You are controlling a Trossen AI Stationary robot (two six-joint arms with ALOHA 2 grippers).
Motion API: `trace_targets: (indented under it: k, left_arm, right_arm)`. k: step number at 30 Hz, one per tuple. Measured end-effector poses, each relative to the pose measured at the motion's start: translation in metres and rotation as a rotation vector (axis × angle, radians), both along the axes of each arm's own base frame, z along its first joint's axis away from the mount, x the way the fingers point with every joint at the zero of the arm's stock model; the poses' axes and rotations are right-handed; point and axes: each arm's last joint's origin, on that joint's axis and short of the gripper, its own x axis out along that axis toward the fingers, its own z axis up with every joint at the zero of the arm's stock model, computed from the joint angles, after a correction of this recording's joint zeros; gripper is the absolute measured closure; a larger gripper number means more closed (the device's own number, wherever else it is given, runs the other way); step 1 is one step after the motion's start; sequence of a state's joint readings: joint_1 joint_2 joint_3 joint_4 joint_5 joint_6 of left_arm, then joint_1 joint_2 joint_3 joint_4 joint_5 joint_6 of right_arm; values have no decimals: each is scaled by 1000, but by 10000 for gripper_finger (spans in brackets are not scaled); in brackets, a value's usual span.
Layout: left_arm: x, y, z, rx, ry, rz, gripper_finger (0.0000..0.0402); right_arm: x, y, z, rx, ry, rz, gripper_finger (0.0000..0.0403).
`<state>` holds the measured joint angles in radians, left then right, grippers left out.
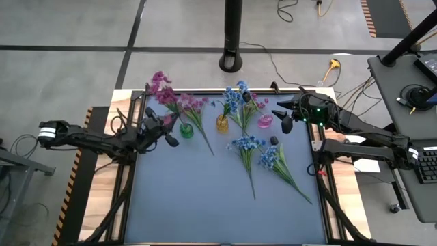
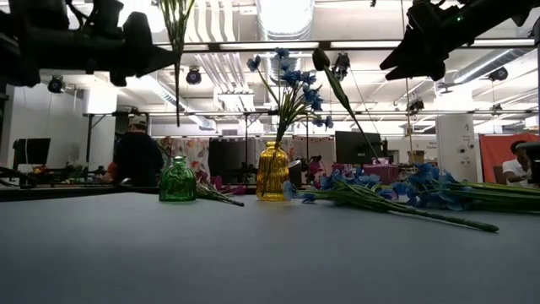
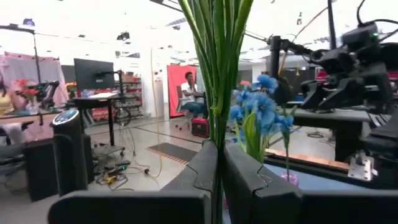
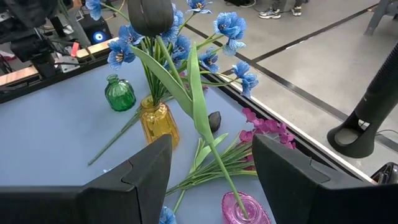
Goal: Sort flowers into vase by color
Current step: Put the left purple flowers into the green flower vase
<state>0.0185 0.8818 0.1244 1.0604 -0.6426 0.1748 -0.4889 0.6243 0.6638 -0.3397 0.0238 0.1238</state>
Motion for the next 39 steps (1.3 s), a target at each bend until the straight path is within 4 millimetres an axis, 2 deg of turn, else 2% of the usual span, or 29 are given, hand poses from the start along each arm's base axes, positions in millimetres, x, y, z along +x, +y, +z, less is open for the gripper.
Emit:
trace_targets:
  k: [39]
  left_arm:
    - [10,4,-13,-84,-20,-26,401]
  right_arm:
    - [2,-1,-2,47,-10,-21,188]
